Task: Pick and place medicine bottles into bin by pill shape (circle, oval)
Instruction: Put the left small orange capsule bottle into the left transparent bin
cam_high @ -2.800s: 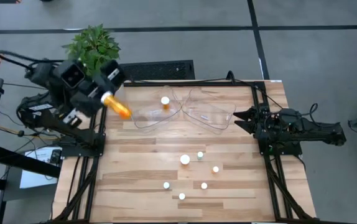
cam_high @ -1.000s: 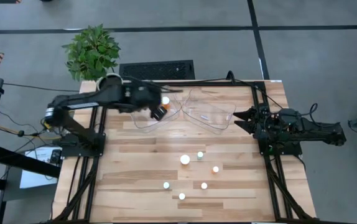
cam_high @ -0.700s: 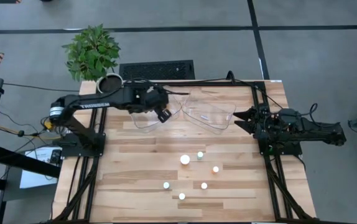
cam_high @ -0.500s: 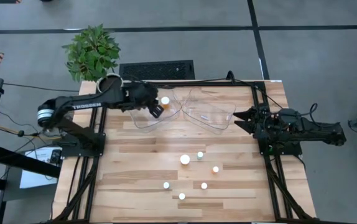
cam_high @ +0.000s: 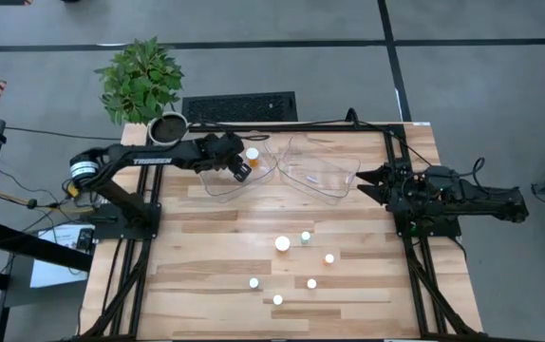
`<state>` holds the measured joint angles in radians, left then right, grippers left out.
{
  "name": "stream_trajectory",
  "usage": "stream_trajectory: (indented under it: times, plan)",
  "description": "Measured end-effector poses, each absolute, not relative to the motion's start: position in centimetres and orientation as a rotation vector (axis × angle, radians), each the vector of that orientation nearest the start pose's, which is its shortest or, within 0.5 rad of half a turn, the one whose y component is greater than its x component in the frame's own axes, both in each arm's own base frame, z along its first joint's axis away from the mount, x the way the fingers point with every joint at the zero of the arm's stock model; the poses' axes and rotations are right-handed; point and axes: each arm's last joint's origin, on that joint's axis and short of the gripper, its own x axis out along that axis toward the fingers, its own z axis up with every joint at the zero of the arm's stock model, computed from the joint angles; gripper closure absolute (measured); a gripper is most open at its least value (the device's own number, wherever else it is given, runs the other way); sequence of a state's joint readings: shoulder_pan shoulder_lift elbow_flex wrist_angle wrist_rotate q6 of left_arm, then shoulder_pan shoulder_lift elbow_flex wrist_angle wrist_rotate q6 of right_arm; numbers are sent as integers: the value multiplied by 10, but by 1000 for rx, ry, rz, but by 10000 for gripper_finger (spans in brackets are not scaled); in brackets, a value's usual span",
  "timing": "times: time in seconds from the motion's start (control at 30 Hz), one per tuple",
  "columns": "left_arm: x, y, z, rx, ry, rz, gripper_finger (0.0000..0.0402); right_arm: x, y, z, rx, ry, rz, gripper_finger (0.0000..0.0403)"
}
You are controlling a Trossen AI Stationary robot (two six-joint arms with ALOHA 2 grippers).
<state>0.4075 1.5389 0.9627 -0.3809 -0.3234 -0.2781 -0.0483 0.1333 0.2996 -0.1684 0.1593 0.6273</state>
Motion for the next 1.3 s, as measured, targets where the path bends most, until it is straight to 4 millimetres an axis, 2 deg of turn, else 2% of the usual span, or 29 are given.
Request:
stream_trajectory:
  times: [0.2, 0.53, 0.7, 1.1, 1.3]
  plan:
    - [283, 136, 189, -278, 911, 809, 290, 86, -9, 238, 625, -63, -201, 69]
    - [269, 138, 166, -362, 817, 855, 290, 86, -9, 238, 628, -63, -201, 69]
    - [272, 133, 166, -312, 818, 858, 289, 86, -9, 238, 628, -63, -201, 69]
    - [272, 134, 167, -307, 821, 876, 287, 86, -9, 238, 628, -62, -201, 69]
    - [271, 133, 166, -304, 829, 879, 244, 86, -9, 238, 628, -63, -201, 69]
